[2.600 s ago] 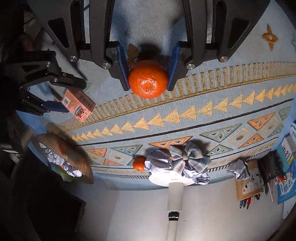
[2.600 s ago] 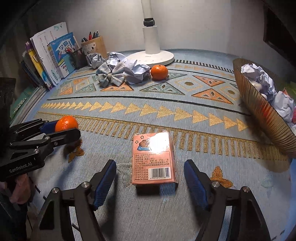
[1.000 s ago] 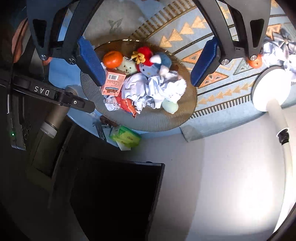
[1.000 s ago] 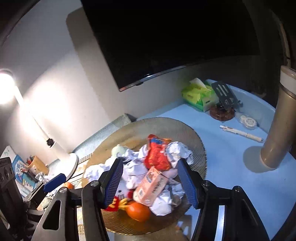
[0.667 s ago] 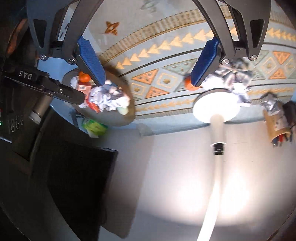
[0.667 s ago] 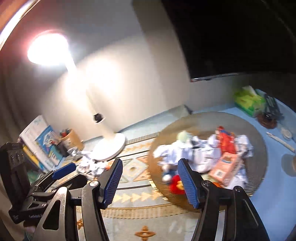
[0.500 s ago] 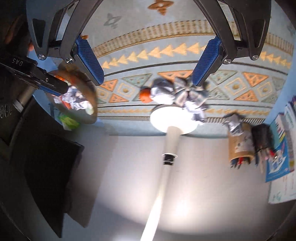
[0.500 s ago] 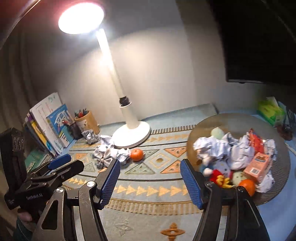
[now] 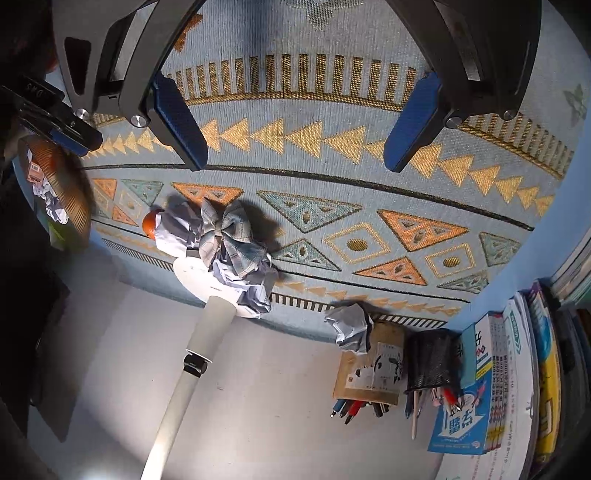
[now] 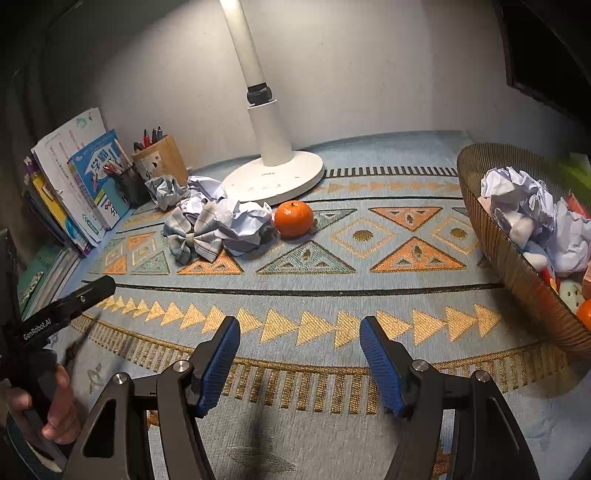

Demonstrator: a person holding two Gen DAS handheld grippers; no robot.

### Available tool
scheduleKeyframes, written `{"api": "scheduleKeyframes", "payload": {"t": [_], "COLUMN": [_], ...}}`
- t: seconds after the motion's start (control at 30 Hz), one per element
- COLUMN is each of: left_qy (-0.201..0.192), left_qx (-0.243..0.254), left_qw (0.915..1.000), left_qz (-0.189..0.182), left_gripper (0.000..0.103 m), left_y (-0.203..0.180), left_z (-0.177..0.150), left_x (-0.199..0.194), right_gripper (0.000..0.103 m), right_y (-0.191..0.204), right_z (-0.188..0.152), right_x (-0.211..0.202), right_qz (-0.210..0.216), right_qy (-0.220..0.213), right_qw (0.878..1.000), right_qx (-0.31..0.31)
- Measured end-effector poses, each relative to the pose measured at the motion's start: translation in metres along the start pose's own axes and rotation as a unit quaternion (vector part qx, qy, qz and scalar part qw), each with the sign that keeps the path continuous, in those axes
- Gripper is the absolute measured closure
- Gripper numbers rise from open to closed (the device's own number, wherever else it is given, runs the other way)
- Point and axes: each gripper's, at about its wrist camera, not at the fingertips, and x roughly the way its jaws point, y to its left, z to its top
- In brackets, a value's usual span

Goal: Organize objects
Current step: 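Move both open tools back toward the rug items, then grasp the paper ball by the pen holder with left tool while right tool grasps an orange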

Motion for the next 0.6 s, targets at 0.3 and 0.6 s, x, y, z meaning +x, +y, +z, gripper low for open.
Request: {"api": "scheduleKeyframes", "payload": {"t": [0.3, 0.6], "left_qy": [0.030, -0.010], "left_qx": [-0.011, 0.024], "left_qw": [0.9988, 0.9997], "left_qz": [-0.038, -0.005], "left_gripper": [0.007, 0.007], "left_y": [0.008, 0.031], "left_z": [0.019, 0.124], "left_x": [0.001, 0.037], "right_gripper": [0.037, 0.037], "right_y": [0.007, 0.018], "right_z": [0.008, 0.084], "right_x": [0.006, 0.051], "right_qz": [0.024, -0.003], "right_qy": [0.049, 0.052], "right_qw": [0.998, 0.998], "right_qx": [-0.020, -0.047]}}
